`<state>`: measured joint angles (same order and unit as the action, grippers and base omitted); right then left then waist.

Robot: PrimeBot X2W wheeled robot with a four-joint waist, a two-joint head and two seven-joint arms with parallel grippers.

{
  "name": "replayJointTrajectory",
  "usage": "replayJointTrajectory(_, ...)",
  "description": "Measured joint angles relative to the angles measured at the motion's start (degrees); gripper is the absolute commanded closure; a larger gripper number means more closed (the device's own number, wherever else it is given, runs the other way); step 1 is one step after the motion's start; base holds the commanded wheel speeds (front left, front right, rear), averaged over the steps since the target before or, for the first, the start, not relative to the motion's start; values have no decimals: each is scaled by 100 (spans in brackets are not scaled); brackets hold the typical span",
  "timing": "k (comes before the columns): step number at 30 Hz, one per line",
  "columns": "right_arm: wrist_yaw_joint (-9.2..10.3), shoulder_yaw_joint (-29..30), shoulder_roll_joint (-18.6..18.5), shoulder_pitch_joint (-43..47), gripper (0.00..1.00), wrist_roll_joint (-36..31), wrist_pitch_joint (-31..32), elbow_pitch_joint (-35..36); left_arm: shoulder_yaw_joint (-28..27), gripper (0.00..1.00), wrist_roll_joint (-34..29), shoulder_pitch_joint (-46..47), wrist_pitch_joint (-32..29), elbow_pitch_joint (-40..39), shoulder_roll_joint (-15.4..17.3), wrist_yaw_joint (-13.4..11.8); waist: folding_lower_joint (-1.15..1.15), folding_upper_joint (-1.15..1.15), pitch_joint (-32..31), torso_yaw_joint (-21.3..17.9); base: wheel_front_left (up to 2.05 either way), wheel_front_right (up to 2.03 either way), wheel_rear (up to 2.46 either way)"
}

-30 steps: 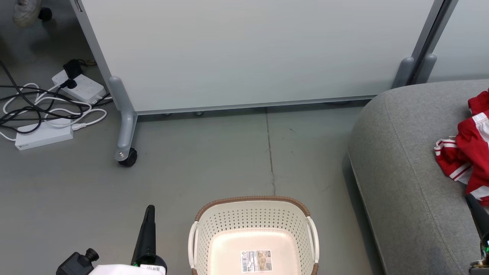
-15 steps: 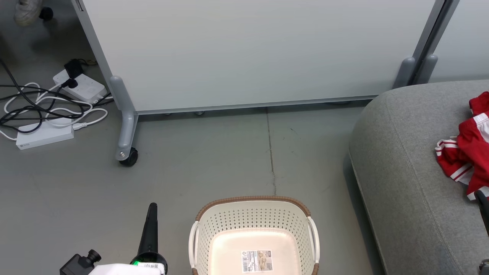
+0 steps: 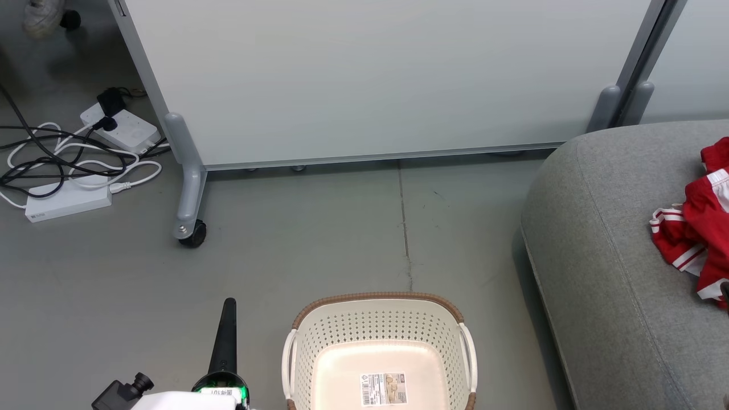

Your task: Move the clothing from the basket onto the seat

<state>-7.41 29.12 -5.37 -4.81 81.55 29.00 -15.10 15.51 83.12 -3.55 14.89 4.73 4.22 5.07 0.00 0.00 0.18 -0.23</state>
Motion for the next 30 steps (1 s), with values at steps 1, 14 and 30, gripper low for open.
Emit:
replayJointTrajectory(1, 0, 20, 0, -8, 100, 42, 26, -5, 0, 100, 34, 1, 0, -2, -5, 8, 0, 0, 0, 1, 0, 0, 0)
replayJointTrajectory(14, 0, 242, -10, -78, 100, 508, 297, -68, 5, 100, 485, 18, 1, -34, -85, 136, 0, 0, 1, 14, 0, 0, 0)
replayJointTrajectory(30, 0, 488, -19, -163, 100, 979, 578, -134, 11, 100, 918, 21, 3, -68, -152, 242, 0, 0, 2, 28, 0, 0, 0)
